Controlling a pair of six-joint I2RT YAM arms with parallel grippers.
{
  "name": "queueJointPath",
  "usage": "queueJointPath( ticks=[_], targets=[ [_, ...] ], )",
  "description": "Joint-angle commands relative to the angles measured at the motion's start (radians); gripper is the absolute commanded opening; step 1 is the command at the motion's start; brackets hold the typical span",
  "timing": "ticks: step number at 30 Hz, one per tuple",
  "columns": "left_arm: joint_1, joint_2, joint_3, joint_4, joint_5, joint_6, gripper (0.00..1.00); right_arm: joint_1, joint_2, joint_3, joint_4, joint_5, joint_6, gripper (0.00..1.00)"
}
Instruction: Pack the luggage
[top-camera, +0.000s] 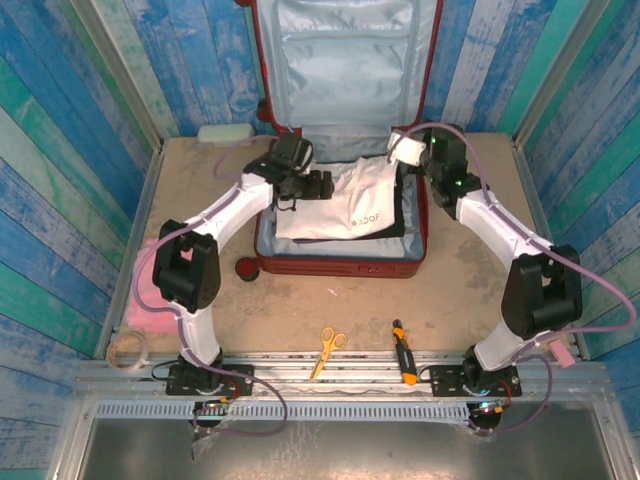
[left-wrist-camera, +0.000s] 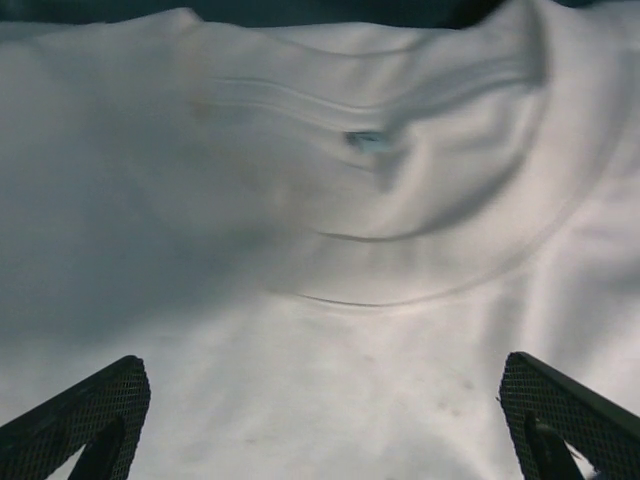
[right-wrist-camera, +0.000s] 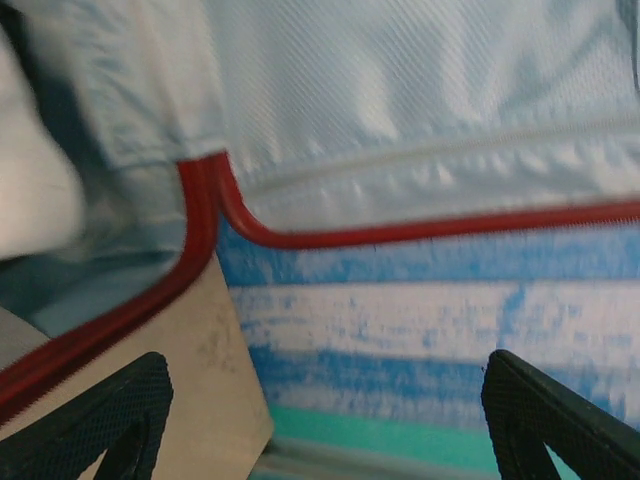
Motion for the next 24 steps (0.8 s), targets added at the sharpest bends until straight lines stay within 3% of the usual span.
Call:
queueJointPath(
  ticks=[1,4,7,9,12,17,24],
  targets=[
    [-0.045,-0.062,0.026,-0.026,0.002,0.061,0.94,-0.012,0.028,0.188,-0.104,0.214,0.364,0.85],
    [-0.089,-0.093,-0.010,0.011,0.023,0.092,0.94,-0.043,0.096,0.446,-0.455,0.174,0.772,0.86],
    [-0.142,-0.153,-0.081,0.086,0.104,0.175,0.94,-0.074,0.119,0.523,-0.648,-0.034,1.019,0.86],
    [-0.219,-0.196,-0.130,0.128,0.075,0.274,0.96,-0.097,0.092,0.462,-0.634,-0.202,1.135,0.87],
    [-0.314,-0.162,-0.098,0.095,-0.023,0.330,1.00,-0.135,0.079,0.423,-0.637,-0.355,1.272,0.87],
    [-0.360,0.032,0.108,-0.041,-0.145,0.190,0.98,-0.207,0.084,0.376,-0.612,-0.574,1.442,0.88],
    [-0.423,0.181,0.205,-0.053,-0.242,0.078,0.97,-0.234,0.245,0.414,-0.574,-0.877,1.589,0.92]
  ],
)
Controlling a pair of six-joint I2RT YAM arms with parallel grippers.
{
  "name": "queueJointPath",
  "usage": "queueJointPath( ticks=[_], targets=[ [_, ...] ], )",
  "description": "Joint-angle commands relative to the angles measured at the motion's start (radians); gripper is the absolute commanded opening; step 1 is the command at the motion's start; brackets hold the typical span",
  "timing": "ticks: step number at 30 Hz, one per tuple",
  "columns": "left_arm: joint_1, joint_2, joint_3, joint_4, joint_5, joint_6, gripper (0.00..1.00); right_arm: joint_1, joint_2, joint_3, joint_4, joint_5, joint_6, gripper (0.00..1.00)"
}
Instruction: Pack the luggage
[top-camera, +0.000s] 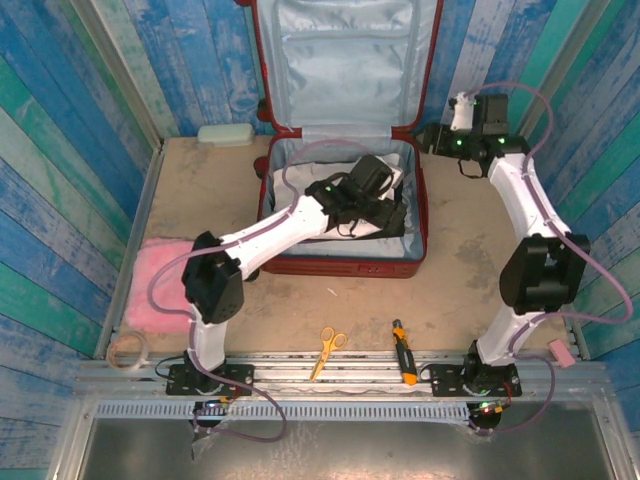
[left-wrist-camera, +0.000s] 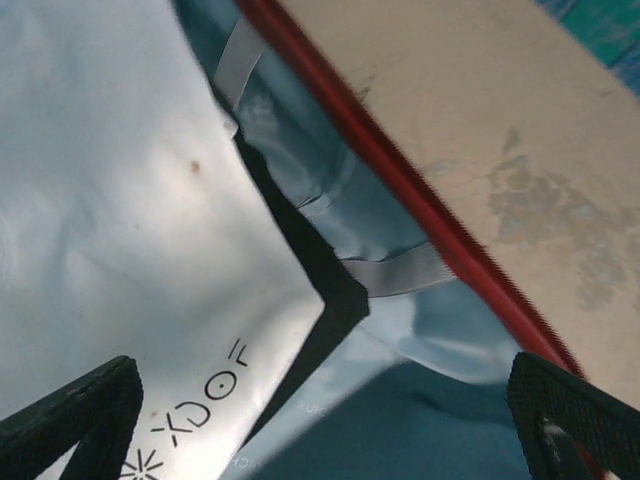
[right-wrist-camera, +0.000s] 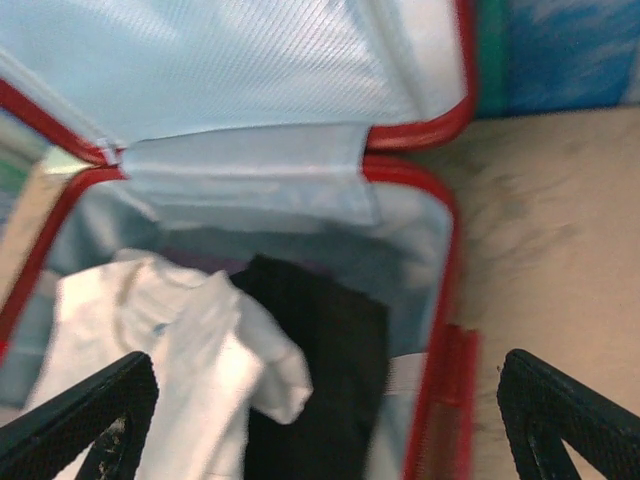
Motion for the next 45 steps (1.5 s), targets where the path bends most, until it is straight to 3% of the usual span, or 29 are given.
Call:
queueJointPath(
  ticks=[1,8,15,19,22,23,26,29,35,41,43,45],
  targets=[
    [-0.049,0.124,0.044,-0.066,-0.107,-0.052,0.97,-0.005,0.109,0.043,0.014,-0.246,0.140,0.92],
    [-0.102,0.288,0.178,-0.188,-0.214,-0.124,0.96,0.032,0.265,0.108,0.020,-0.273,0.204,0.91],
    [-0.100,0.345,0.210,-0.241,-0.275,-0.156,0.82,0.073,0.362,0.173,-0.018,-0.304,0.192,0.79],
    [-0.096,0.357,0.204,-0.264,-0.284,-0.165,0.68,0.093,0.374,0.191,-0.022,-0.326,0.176,0.64],
    [-0.087,0.340,0.179,-0.232,-0.245,-0.148,0.52,0.101,0.371,0.213,-0.044,-0.315,0.156,0.41],
    [-0.084,0.331,0.172,-0.217,-0.218,-0.135,0.42,0.102,0.368,0.225,-0.053,-0.310,0.144,0.33],
    [-0.083,0.283,0.132,-0.138,-0.106,-0.065,0.21,0.114,0.358,0.282,-0.115,-0.261,0.086,0.26],
    [-0.071,0.231,0.109,-0.109,-0.043,-0.021,0.10,0.146,0.373,0.406,-0.248,-0.140,-0.030,0.24],
    [-0.004,0.101,0.027,-0.073,0.115,0.072,0.07,0.217,0.381,0.527,-0.372,0.121,-0.144,0.24],
    [0.054,-0.018,-0.079,-0.016,0.242,0.131,0.04,0.239,0.392,0.544,-0.404,0.275,-0.178,0.27],
    [0.073,-0.031,-0.101,0.000,0.268,0.134,0.14,0.239,0.402,0.543,-0.409,0.316,-0.187,0.36],
    [0.078,-0.038,-0.106,0.008,0.289,0.142,0.42,0.234,0.406,0.534,-0.411,0.362,-0.183,0.51]
  ],
)
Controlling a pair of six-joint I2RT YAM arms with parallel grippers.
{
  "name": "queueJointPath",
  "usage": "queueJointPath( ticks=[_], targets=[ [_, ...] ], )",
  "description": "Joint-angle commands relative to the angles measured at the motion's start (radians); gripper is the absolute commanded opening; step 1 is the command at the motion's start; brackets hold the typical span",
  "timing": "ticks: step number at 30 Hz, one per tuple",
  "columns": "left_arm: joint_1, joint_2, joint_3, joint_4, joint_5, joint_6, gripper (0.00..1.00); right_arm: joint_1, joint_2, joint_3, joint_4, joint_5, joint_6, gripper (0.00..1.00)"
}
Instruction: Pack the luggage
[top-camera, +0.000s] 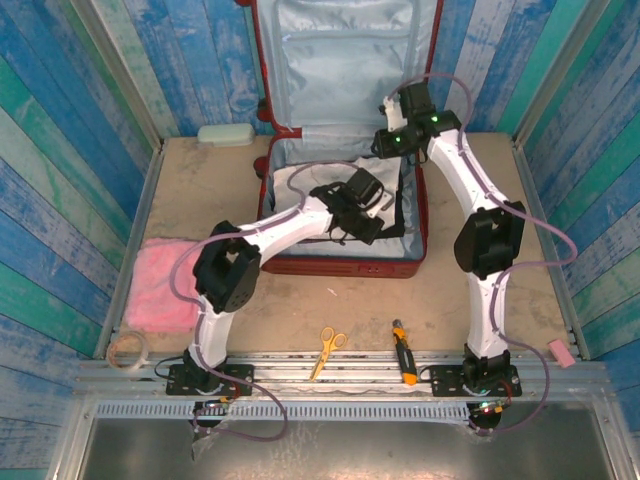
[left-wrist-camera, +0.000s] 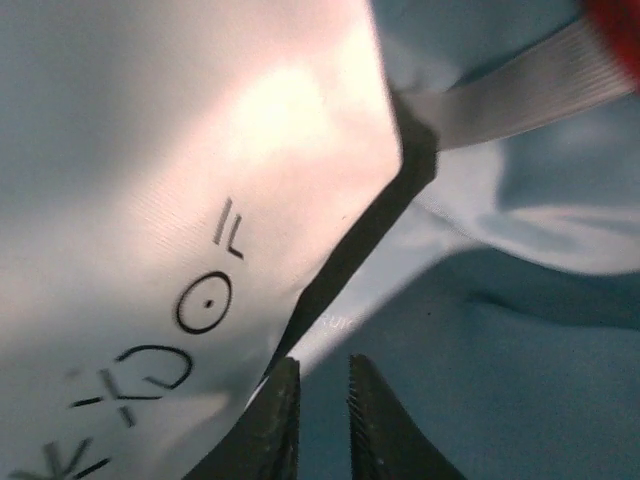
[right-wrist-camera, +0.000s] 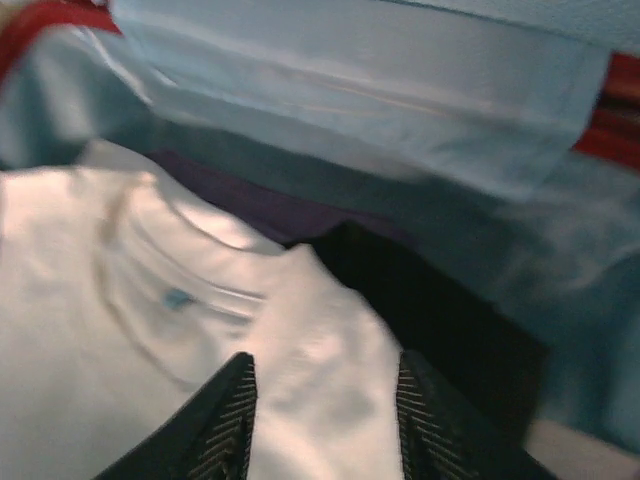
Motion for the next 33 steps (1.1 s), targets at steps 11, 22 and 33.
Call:
queueJointPath(
  ticks=[11,22,33],
  targets=[
    [0.006,-0.159,-0.024,0.091,0.094,0.099,0.75,-0.179,-0.196,-0.334,0.194,-0.296,0.159,0.86],
    [0.133,-0.243,-0.248,0.267,-0.091,-0.138,0.66,-0.176,-0.087,-0.434,0.319,-0.550,0.280,0.84],
    [0.187,-0.123,-0.275,0.282,-0.131,-0.262,0.54,-0.078,-0.052,-0.357,0.198,-0.424,0.189,0.43]
  ],
)
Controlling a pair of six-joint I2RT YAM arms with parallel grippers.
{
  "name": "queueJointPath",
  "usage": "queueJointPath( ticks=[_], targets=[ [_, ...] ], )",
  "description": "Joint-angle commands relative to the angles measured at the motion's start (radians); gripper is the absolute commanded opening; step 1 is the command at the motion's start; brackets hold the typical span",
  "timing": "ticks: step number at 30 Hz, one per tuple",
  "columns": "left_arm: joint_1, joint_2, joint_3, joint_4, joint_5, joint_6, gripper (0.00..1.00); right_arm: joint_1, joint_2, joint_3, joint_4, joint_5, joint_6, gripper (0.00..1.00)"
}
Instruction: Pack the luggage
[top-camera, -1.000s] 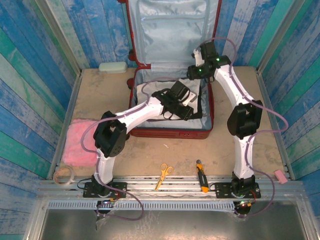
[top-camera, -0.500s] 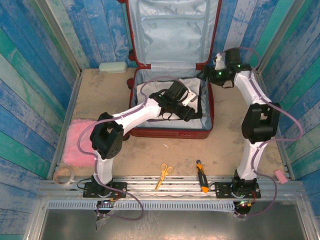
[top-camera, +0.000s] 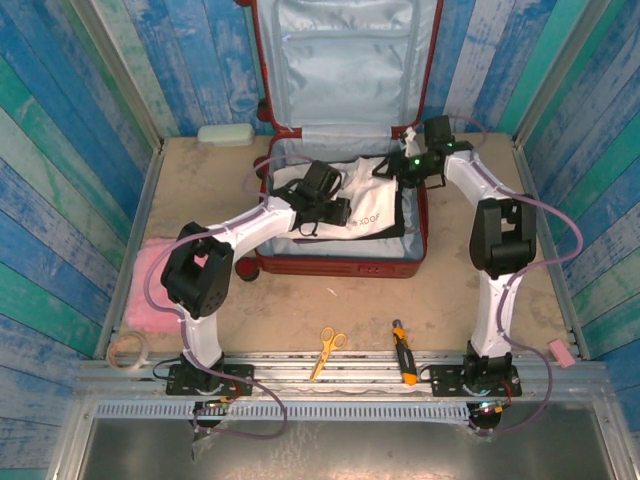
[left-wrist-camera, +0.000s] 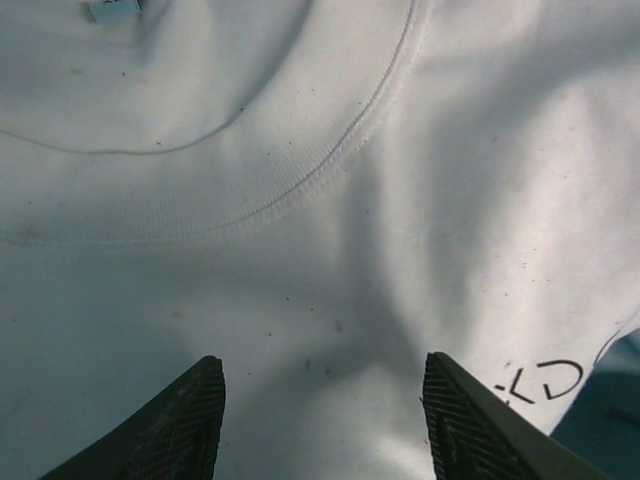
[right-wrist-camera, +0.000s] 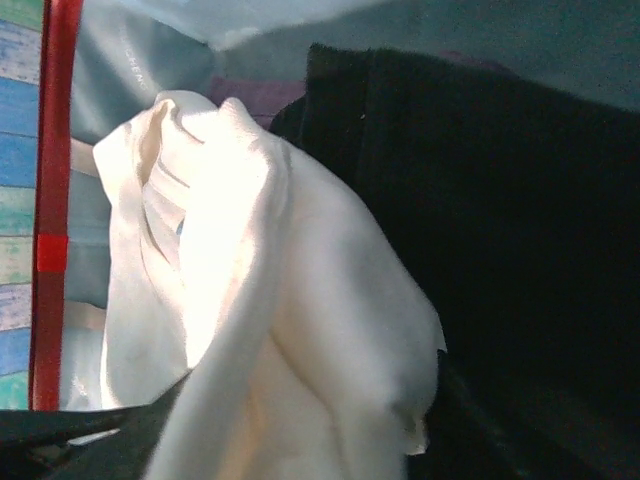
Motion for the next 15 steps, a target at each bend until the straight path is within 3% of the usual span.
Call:
queueJointPath(
  ticks=[1,4,7,12,15],
  targets=[
    [0.031,0.031,-0.021,0.040,-0.016,-0.083,0.52,0.065,-0.005,0.090,-0.113,0.110,-0.084,0.39],
    [0.068,0.018,-0.086,0.094,-0.002,-0.121,0.50,0.155,-0.011,0.200,-0.245,0.346,-0.142,0.18],
    [0.083,0.005,-0.124,0.122,-0.011,-0.123,0.50,0.255,0.017,0.316,-0.360,0.601,-0.149,0.07],
    [0.085,0.007,-0.145,0.136,-0.026,-0.108,0.49,0.375,0.071,0.406,-0.431,0.934,-0.135,0.01],
    [0.087,0.005,-0.162,0.155,-0.027,-0.101,0.49,0.408,0.111,0.446,-0.470,1.099,-0.138,0.02]
  ],
)
